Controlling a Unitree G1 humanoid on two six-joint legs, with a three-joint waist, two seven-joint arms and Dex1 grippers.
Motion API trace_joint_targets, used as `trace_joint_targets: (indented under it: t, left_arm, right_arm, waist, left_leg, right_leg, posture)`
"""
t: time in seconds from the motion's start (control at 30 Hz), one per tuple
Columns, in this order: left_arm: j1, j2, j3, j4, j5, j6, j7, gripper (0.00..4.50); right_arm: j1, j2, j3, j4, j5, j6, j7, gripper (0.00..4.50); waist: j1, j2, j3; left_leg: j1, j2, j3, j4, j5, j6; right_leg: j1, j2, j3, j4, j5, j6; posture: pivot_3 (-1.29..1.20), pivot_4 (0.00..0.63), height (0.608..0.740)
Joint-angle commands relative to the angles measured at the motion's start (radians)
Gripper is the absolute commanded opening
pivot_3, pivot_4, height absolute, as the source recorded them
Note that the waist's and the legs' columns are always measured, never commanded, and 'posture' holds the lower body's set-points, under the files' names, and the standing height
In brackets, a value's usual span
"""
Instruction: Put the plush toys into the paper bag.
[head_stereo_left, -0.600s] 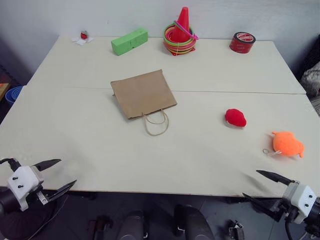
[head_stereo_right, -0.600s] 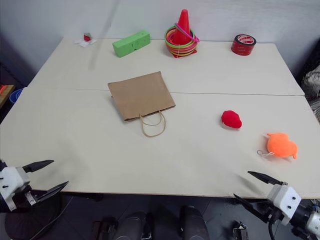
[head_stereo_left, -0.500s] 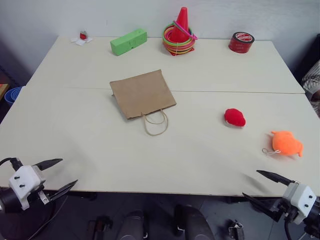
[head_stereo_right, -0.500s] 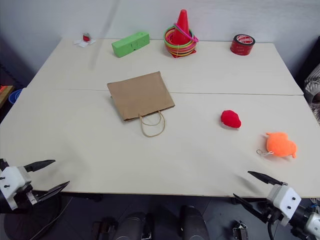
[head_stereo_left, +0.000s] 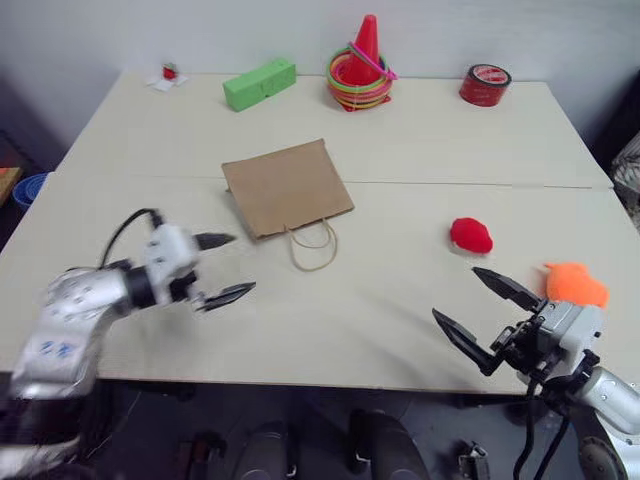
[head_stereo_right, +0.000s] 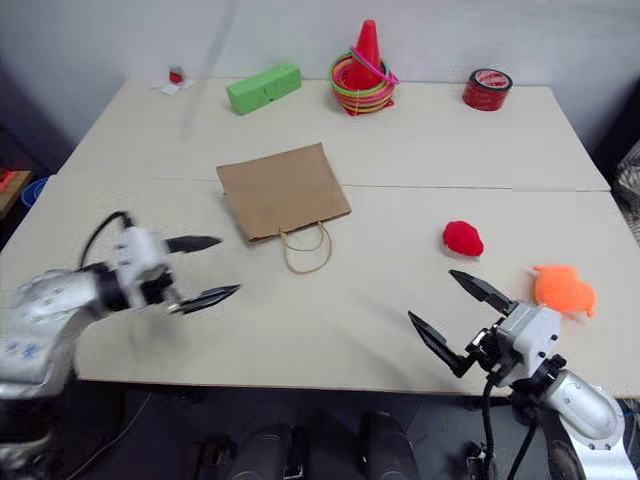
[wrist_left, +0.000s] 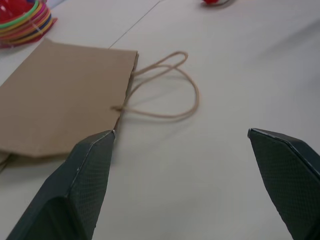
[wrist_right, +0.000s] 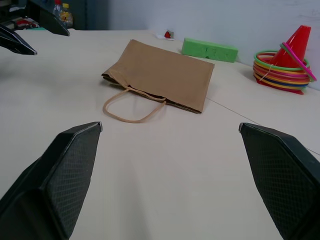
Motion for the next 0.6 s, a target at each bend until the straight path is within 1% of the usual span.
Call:
trace_joint_targets:
  t: [0.03,0.07,0.1,0.13,0.2,0.3,0.43,0.47,0.53,0.57,0.6]
  left_arm:
    - [-0.14,-0.082,-0.13,0.206,0.154,-0.15,0.037,4.46]
    - [-0.183,-0.107,-0.161,0.271,0.18,-0.193,0.029,4.46]
    - [-0.229,-0.125,-0.191,0.341,0.225,-0.26,0.037,4.07]
    - [-0.277,-0.143,-0.212,0.421,0.266,-0.319,0.059,3.83]
    - [-0.36,-0.187,-0.229,0.552,0.292,-0.389,0.076,3.28]
    - [-0.438,-0.222,-0.256,0.681,0.333,-0.473,0.076,2.35]
    - [-0.491,-0.263,-0.242,0.762,0.32,-0.506,0.063,1.07]
    - [-0.495,-0.266,-0.242,0.767,0.309,-0.497,0.035,0.7]
    - [-0.497,-0.274,-0.229,0.756,0.262,-0.465,-0.034,0.18]
    - [-0.497,-0.273,-0.224,0.743,0.236,-0.452,-0.081,0.03]
    - [-0.501,-0.27,-0.217,0.733,0.213,-0.446,-0.118,0.0]
  right_arm:
    - [-0.025,0.013,0.037,-0.041,-0.029,0.014,-0.032,4.5]
    - [-0.03,0.014,0.043,-0.042,-0.038,0.017,-0.037,4.5]
    - [-0.035,0.014,0.046,-0.043,-0.051,0.017,-0.044,4.5]
    - [-0.037,0.016,0.049,-0.043,-0.061,0.018,-0.054,4.5]
    - [-0.039,0.018,0.055,-0.046,-0.077,0.023,-0.066,4.5]
    - [-0.031,0.022,0.056,-0.056,-0.095,0.031,-0.086,4.5]
    - [-0.01,0.026,0.059,-0.074,-0.11,0.037,-0.11,4.5]
    - [-0.007,0.028,0.061,-0.078,-0.111,0.04,-0.115,4.5]
    - [-0.012,0.027,0.078,-0.091,-0.1,0.062,-0.117,4.5]
    - [-0.018,0.02,0.092,-0.099,-0.086,0.09,-0.112,4.32]
    - [-0.037,0.008,0.114,-0.104,-0.085,0.126,-0.108,4.13]
  waist:
    - [0.005,0.0,0.0]
    - [0.008,0.0,0.0]
    - [0.009,-0.001,0.0]
    - [0.009,-0.001,0.0]
    - [0.012,-0.001,0.0]
    - [0.013,-0.002,0.0]
    - [0.012,-0.002,0.0]
    - [0.011,-0.002,0.0]
    - [0.01,-0.002,0.0]
    - [0.009,-0.002,0.0]
    - [0.009,-0.002,0.0]
  left_leg:
    - [0.0,0.0,0.001,0.003,0.0,0.0]
    - [-0.001,0.0,0.001,0.004,0.0,0.001]
    - [-0.002,0.001,0.001,0.005,-0.001,0.001]
    - [-0.002,0.001,0.002,0.006,-0.001,0.002]
    - [-0.002,0.001,0.003,0.006,-0.002,0.002]
    - [-0.003,0.0,0.004,0.008,-0.002,0.004]
    - [-0.002,0.0,0.006,0.008,-0.002,0.006]
    - [-0.003,0.0,0.006,0.008,-0.002,0.006]
    - [-0.002,0.001,0.006,0.008,-0.002,0.006]
    - [-0.002,0.001,0.006,0.009,-0.002,0.006]
    - [-0.002,0.001,0.006,0.009,-0.002,0.006]
  right_leg:
    - [0.0,0.001,0.0,0.001,0.0,0.0]
    - [0.0,0.002,0.0,0.001,0.0,0.0]
    - [-0.001,0.002,0.0,0.001,0.0,0.0]
    - [-0.001,0.003,0.0,0.001,0.0,0.0]
    - [-0.001,0.003,0.0,0.001,0.001,0.001]
    - [-0.001,0.003,-0.002,0.001,0.002,0.003]
    - [-0.001,0.003,-0.002,0.0,0.002,0.004]
    - [-0.001,0.003,-0.002,0.0,0.002,0.004]
    - [-0.001,0.002,-0.002,0.0,0.002,0.004]
    - [-0.001,0.003,-0.002,0.001,0.002,0.004]
    - [-0.001,0.003,-0.002,0.001,0.002,0.004]
  posture:
    - [0.0,0.15,0.74]
    - [0.0,0.15,0.74]
    - [0.0,0.15,0.74]
    - [0.0,0.15,0.74]
    - [0.0,0.15,0.74]
    - [0.0,0.15,0.74]
    - [0.0,0.15,0.74]
    - [0.0,0.15,0.74]
    - [0.0,0.15,0.74]
    - [0.0,0.15,0.74]
    - [0.0,0.15,0.74]
